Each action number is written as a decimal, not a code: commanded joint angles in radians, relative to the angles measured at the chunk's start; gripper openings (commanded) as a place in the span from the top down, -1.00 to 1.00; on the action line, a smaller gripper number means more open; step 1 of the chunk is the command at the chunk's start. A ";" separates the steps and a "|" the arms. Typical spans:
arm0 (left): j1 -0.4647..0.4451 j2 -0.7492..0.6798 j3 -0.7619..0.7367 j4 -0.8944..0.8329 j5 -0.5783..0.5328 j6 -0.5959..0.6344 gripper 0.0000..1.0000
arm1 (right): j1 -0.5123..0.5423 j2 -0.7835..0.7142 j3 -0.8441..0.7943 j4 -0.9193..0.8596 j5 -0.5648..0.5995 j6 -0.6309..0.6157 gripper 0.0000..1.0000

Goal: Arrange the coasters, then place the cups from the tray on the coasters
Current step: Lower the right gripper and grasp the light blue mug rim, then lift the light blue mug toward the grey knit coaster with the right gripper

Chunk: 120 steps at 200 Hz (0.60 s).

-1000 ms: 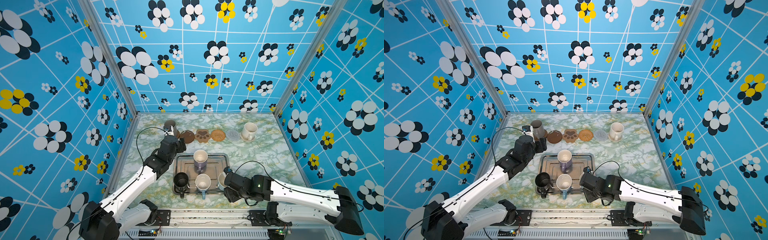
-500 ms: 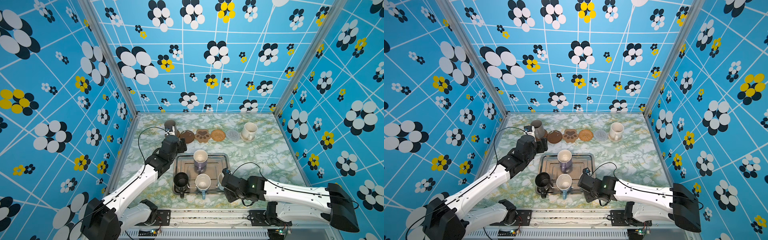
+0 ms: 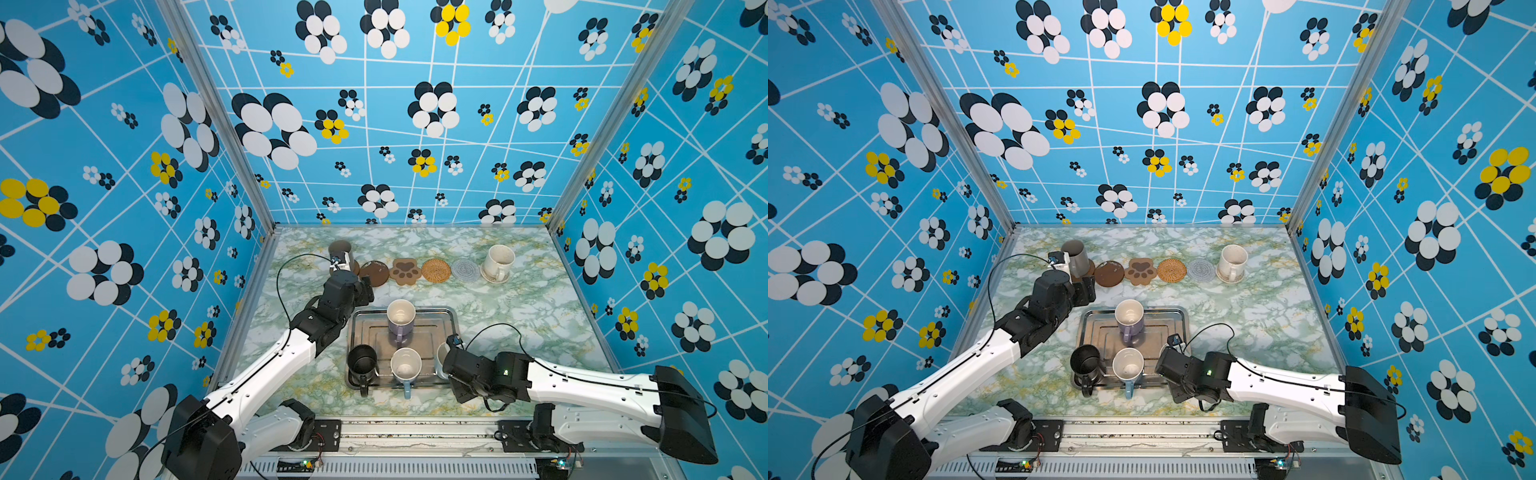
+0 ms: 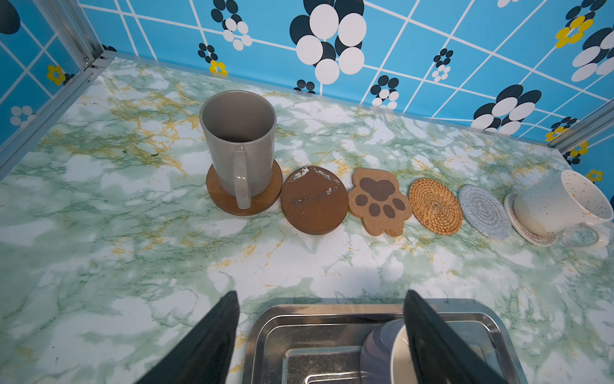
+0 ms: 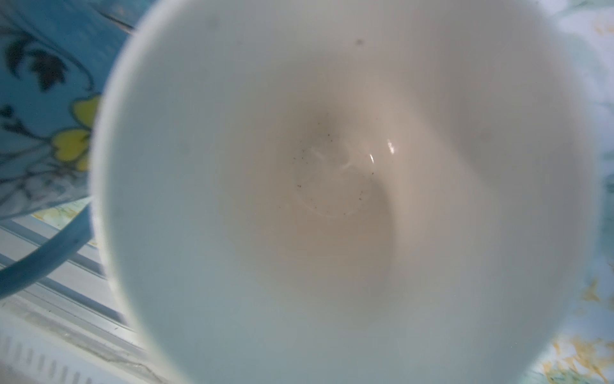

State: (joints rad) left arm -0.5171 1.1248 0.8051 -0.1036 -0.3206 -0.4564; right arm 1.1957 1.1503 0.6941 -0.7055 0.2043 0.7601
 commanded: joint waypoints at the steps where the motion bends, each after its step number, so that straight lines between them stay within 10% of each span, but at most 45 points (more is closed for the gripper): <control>1: 0.011 0.009 0.005 0.015 0.011 -0.003 -0.58 | 0.005 -0.035 0.071 -0.035 0.064 -0.003 1.00; 120: 0.020 0.027 0.003 0.023 0.019 0.001 -0.59 | -0.170 -0.019 0.212 -0.070 0.133 -0.130 1.00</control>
State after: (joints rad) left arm -0.5087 1.1431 0.8051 -0.1005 -0.3103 -0.4564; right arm 1.0748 1.1362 0.8463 -0.8062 0.2909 0.7025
